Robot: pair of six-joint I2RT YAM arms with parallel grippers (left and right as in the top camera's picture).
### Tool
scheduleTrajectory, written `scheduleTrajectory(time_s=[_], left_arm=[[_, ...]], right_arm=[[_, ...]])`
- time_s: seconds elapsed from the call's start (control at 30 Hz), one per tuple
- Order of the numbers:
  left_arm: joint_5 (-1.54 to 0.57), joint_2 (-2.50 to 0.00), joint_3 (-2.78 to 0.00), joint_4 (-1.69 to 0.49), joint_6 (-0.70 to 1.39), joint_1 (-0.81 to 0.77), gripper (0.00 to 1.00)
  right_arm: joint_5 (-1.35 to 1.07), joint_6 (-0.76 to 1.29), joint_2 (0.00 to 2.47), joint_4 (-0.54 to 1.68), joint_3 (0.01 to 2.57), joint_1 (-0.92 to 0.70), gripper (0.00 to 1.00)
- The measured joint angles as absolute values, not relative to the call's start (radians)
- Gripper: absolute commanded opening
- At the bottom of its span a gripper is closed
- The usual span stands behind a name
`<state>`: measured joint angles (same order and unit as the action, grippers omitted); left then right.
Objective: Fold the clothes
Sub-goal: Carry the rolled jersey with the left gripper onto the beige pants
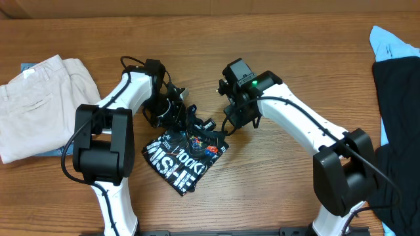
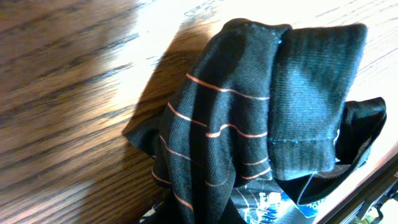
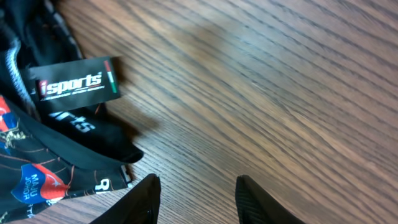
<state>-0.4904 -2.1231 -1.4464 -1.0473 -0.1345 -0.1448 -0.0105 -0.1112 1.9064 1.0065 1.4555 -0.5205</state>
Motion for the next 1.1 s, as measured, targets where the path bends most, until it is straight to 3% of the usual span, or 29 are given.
scheduleTrajectory(time_s=[0.33,0.73,1.1], left_arm=[[-0.364,-2.041,-1.467,-1.073,-0.094,-0.082,0.04],[0.071,-1.647,-1.488,-1.152,0.054,0.036,0.04],[0.221,-1.617,-1.493,-1.116,0.051,0.229,0.04]], right_arm=[[0.008,-0.097,1.8,1.007,1.456,-0.406,0.43],[0.076,-0.096,1.575,1.019,1.456,-0.353,0.44],[0.083,-0.09,1.564,1.084,1.456,-0.353,0.44]])
